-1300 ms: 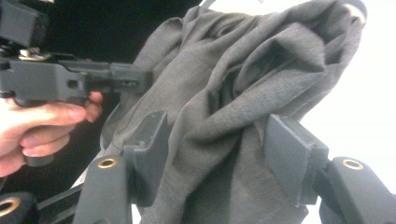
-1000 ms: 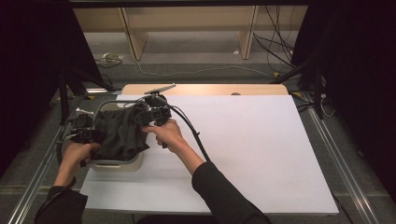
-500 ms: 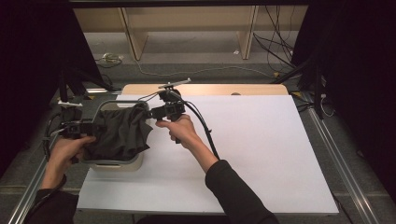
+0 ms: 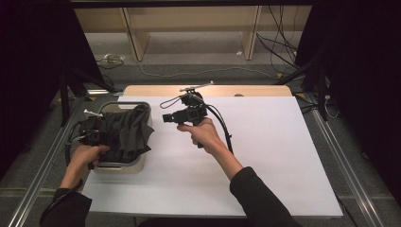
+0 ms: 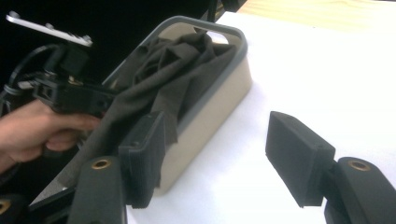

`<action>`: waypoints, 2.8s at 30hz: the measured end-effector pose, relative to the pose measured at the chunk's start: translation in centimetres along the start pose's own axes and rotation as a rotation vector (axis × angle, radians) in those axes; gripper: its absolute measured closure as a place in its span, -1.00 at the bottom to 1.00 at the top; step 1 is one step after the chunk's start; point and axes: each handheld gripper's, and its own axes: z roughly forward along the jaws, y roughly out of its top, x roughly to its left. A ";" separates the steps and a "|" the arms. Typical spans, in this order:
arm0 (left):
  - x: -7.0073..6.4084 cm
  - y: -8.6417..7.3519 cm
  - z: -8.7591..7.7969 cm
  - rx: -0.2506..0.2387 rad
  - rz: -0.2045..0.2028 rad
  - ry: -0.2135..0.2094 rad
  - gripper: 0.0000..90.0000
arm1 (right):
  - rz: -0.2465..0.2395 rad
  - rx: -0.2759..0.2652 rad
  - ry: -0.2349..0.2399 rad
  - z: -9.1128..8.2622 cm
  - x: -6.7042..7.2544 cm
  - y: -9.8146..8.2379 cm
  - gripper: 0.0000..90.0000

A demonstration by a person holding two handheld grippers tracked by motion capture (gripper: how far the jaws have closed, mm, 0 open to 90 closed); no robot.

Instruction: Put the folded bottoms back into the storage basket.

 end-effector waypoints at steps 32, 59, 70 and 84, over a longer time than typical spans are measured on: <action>-7.8 1.2 -3.4 -0.064 0.086 -0.220 -0.44 | -0.041 -0.039 -0.088 -6.0 -4.0 -4.7 -0.22; -8.3 -0.3 3.4 0.128 0.243 0.093 0.57 | -0.029 -0.018 -0.162 -11.1 -7.7 -11.2 -0.22; -9.2 0.0 -1.2 0.038 0.291 0.060 -0.07 | -0.004 -0.043 -0.198 -12.2 -8.6 -12.4 -0.22; -10.9 1.1 0.3 -0.051 0.191 -0.036 -0.04 | -0.003 -0.041 -0.200 -12.8 -8.6 -13.2 -0.22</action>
